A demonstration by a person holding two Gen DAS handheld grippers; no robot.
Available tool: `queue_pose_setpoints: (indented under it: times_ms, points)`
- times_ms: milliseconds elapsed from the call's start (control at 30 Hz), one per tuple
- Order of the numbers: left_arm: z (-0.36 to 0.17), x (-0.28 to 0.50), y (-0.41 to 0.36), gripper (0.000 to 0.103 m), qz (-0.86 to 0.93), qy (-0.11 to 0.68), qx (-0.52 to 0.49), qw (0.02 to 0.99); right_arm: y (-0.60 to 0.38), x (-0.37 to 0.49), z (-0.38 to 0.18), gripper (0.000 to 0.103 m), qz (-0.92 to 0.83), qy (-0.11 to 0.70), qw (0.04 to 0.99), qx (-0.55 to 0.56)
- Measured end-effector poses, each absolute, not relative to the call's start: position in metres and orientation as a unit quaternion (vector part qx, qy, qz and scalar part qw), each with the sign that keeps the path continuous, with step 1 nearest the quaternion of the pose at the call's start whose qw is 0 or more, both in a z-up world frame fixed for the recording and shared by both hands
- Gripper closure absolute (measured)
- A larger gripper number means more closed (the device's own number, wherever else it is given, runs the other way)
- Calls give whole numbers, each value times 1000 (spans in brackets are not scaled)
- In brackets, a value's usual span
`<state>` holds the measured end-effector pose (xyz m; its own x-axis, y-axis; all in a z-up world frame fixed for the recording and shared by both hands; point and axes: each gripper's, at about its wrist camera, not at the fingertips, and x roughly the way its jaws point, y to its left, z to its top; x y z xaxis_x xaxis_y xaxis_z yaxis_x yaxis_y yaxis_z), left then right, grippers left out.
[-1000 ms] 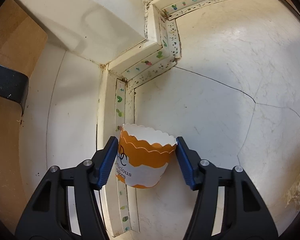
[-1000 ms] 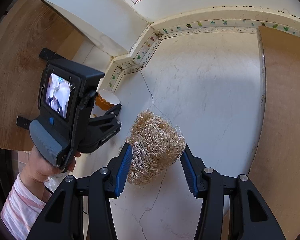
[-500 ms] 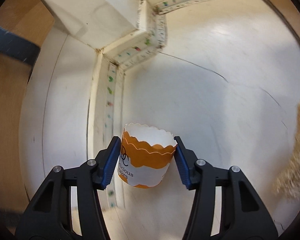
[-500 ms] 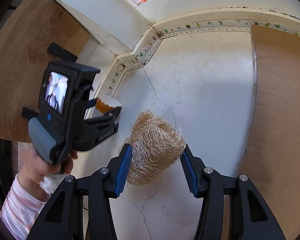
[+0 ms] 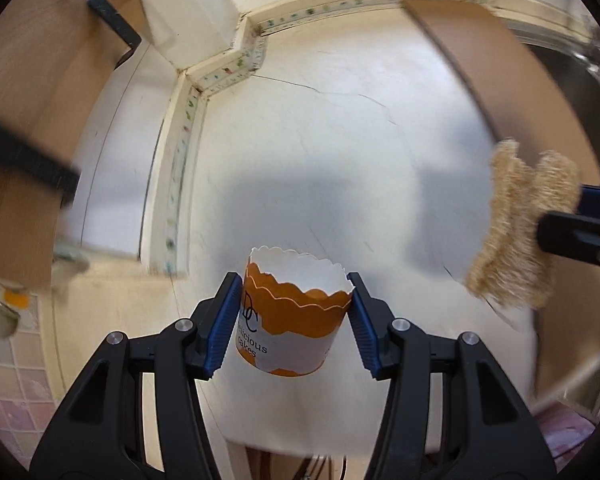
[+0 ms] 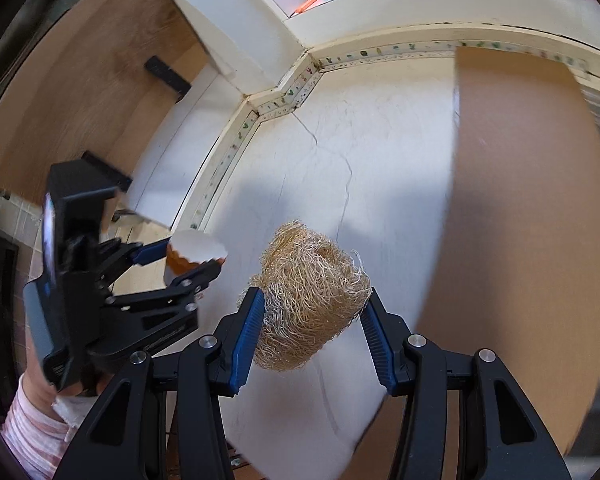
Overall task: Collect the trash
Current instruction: 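Carry the paper cup and scrubber down to the trash bin with both tools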
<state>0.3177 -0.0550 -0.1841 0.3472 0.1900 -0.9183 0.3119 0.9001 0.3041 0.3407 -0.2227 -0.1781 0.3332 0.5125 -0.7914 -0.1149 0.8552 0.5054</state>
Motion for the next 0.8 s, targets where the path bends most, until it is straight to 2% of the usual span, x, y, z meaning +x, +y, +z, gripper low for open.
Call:
queue_pose_setpoints:
  times_ms: [433, 800]
  points:
    - [-169, 125, -41, 54, -133, 555, 208, 794, -194, 132, -156, 54, 142, 518, 821, 192]
    - [-214, 13, -20, 54, -169, 602, 136, 768, -171, -10, -211, 54, 119, 569, 793, 185]
